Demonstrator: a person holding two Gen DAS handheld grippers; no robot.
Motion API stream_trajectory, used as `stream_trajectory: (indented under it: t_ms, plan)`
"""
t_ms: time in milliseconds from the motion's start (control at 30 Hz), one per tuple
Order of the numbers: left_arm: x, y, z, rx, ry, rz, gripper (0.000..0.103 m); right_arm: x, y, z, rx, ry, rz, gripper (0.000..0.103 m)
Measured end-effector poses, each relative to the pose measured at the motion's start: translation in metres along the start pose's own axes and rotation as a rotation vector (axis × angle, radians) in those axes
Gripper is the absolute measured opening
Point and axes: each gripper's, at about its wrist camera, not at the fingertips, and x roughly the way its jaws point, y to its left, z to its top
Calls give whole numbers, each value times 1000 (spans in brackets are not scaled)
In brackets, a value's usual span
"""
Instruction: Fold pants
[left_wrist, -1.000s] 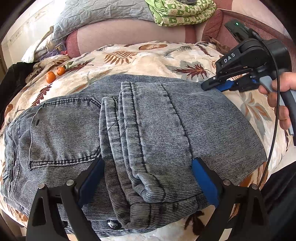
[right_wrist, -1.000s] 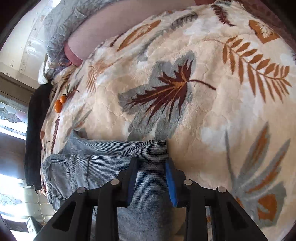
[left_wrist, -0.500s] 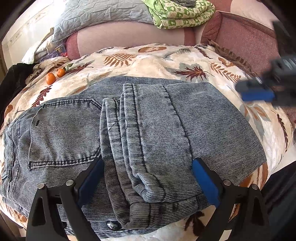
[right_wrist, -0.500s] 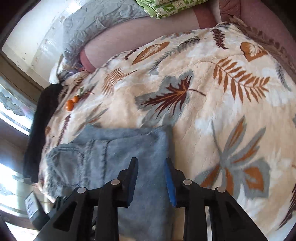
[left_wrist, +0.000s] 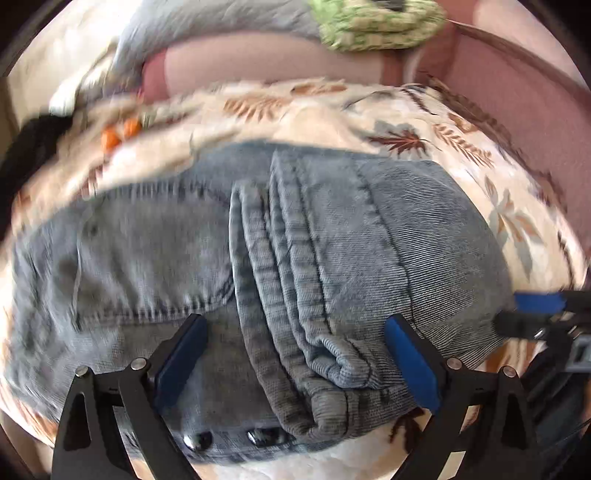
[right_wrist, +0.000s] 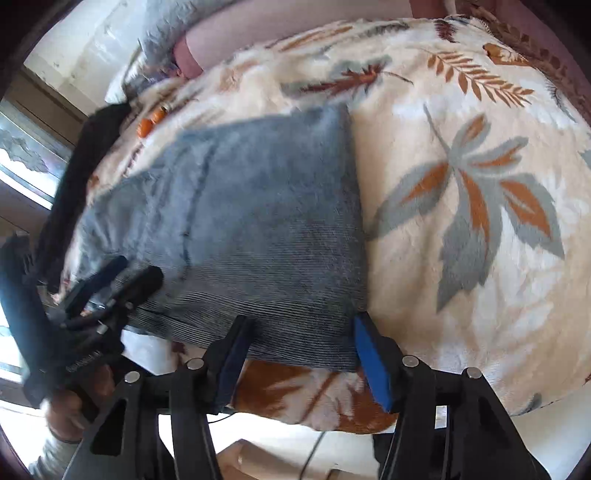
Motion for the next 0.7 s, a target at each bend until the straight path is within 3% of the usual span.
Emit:
stream_trajectory:
  t_ms: [133, 233, 333, 400, 467, 700]
  plan:
    - [-23, 15, 5, -116, -42, -66, 96, -28, 5, 7, 11, -82, 51, 63]
    - [-40, 28, 5, -163, -104, -54, 96, -35, 8, 10, 1, -125, 28, 64]
    - [-32, 45, 1, -200, -70, -46, 96, -33, 7, 10, 19, -142, 81, 64]
    - [-16, 55, -3, -222, 3, -36, 96, -19, 8, 7, -1, -107, 44, 70]
    - [-11, 58, -7, -220, 3, -49, 96, 12, 7, 5, -33, -1, -50, 75]
    - [-17, 62, -8, -246, -32, -84, 96, -14, 25, 16, -52, -71, -60, 77]
